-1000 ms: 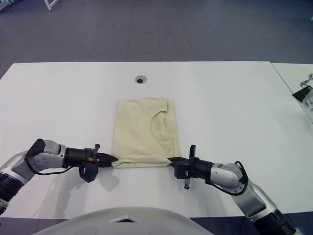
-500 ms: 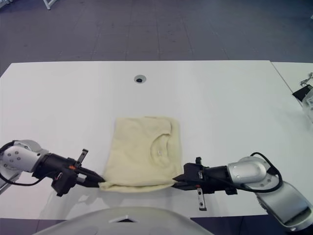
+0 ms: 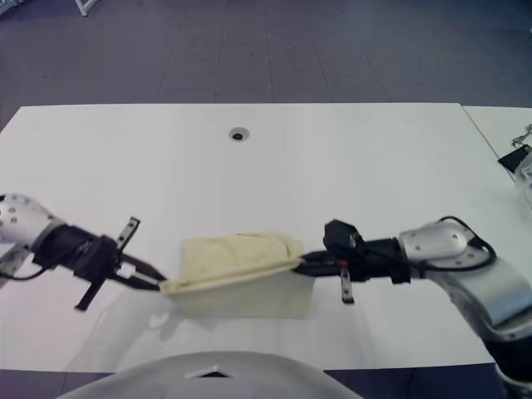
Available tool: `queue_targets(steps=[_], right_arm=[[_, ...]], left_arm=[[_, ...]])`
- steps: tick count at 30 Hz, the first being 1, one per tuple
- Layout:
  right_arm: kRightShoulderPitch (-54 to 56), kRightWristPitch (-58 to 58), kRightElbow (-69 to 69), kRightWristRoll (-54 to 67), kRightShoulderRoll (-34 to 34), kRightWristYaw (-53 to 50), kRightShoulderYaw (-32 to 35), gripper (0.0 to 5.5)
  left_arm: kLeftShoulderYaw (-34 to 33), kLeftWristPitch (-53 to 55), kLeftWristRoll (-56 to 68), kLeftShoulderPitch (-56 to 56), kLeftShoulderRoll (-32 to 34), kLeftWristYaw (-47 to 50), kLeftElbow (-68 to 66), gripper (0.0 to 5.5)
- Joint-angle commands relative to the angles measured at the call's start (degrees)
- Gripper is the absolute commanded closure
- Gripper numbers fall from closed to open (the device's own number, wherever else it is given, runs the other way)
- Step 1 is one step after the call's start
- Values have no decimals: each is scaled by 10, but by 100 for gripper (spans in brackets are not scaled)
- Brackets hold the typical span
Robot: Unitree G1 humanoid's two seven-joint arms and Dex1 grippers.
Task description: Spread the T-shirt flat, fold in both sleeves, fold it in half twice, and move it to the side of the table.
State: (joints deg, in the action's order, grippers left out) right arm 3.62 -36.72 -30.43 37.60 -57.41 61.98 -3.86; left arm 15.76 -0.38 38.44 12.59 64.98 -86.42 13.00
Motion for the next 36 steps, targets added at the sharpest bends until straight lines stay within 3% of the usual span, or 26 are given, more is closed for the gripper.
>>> queue_targets(steps=[1,6,10,15,23,36], right_arm=[[90,27,90,-69,43,-1,-56,545],[138,65,163,-133,86,2,-102,545],[170,90,214,-165,125,-5,-113,545],[174,117,212,-179,153,-4,-110,545],[170,140,203,-201,160,-9,-106,545],[207,235,346,-289,223,-39,-128,545]], left_arm=[[26,8,-72,81,-68,-34,-112,547],[47,-16,-141,132,-132,-58,-219,547],[49,-37,-160,142,-142,-61,-268,547],[25,11,-88,124,-111,-61,-223,547],[-48,81,20,25,3,-60,-61,547],[28,13,-126,162,-132,-61,-307,547]])
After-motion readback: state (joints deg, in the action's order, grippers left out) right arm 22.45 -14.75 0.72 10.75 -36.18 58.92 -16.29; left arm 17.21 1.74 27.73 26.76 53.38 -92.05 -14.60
